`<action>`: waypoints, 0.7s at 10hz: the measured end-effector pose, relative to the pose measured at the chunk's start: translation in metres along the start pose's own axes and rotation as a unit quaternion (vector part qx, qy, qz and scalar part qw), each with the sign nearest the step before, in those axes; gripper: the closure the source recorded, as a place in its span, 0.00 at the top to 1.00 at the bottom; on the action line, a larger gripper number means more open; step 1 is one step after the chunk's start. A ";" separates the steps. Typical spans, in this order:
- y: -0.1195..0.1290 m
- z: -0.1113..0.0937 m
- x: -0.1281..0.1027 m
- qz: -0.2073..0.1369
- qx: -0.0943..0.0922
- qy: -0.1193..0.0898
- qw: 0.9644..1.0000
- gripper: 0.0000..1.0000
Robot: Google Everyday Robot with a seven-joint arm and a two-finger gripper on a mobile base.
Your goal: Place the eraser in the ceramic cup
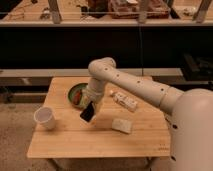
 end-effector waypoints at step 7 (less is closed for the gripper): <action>-0.137 -0.040 -0.028 0.002 0.014 0.073 0.997 0.20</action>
